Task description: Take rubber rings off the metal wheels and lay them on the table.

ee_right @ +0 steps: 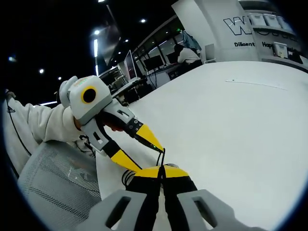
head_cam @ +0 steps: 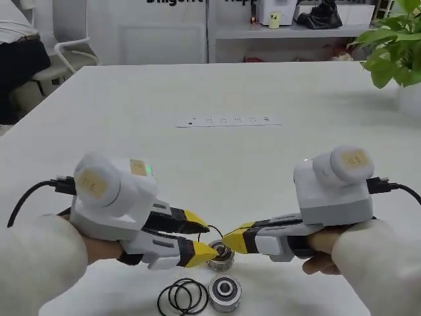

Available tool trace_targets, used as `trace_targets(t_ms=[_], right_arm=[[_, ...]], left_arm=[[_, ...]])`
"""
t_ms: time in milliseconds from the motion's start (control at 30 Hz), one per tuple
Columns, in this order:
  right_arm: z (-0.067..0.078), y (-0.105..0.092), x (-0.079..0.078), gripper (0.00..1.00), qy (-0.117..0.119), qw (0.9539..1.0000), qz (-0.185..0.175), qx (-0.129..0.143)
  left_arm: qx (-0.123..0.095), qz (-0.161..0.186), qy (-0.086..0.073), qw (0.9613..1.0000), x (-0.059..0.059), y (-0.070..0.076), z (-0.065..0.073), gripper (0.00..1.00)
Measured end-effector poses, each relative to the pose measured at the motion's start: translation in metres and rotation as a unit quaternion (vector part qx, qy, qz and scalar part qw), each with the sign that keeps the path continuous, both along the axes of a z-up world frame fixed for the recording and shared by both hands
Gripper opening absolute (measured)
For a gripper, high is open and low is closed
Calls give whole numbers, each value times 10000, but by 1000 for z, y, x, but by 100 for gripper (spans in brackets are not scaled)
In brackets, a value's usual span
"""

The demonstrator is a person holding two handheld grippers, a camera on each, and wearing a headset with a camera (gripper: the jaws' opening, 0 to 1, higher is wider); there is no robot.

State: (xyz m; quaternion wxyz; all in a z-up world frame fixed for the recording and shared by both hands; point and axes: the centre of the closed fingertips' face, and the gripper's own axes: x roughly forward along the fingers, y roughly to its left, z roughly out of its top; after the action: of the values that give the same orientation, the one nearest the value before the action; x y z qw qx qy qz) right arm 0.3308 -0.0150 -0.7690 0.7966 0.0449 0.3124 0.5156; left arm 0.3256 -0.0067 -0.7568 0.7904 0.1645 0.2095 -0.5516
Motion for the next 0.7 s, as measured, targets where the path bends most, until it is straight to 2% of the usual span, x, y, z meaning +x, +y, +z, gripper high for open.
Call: trace_targets(t_ms=[133, 200, 333, 467, 700], right_arm=[[6, 2, -1, 0, 22, 10000, 3, 92], [9, 4, -3, 0, 17, 9999, 24, 142], [14, 9, -8, 0, 66, 9996, 99, 241], [19, 18, -16, 0, 120, 9991, 253, 311], [21, 30, -29, 0, 133, 9982, 501, 300]], left_arm=[[-77, 57, -156, 9998, 0, 9, 20, 32], [-195, 127, -188, 9996, 0, 13, 29, 34], [-386, 236, -214, 9987, -7, 26, 48, 42], [-314, 319, -337, 9984, -15, 46, 59, 47], [-281, 452, -431, 9976, -34, 77, 71, 56]])
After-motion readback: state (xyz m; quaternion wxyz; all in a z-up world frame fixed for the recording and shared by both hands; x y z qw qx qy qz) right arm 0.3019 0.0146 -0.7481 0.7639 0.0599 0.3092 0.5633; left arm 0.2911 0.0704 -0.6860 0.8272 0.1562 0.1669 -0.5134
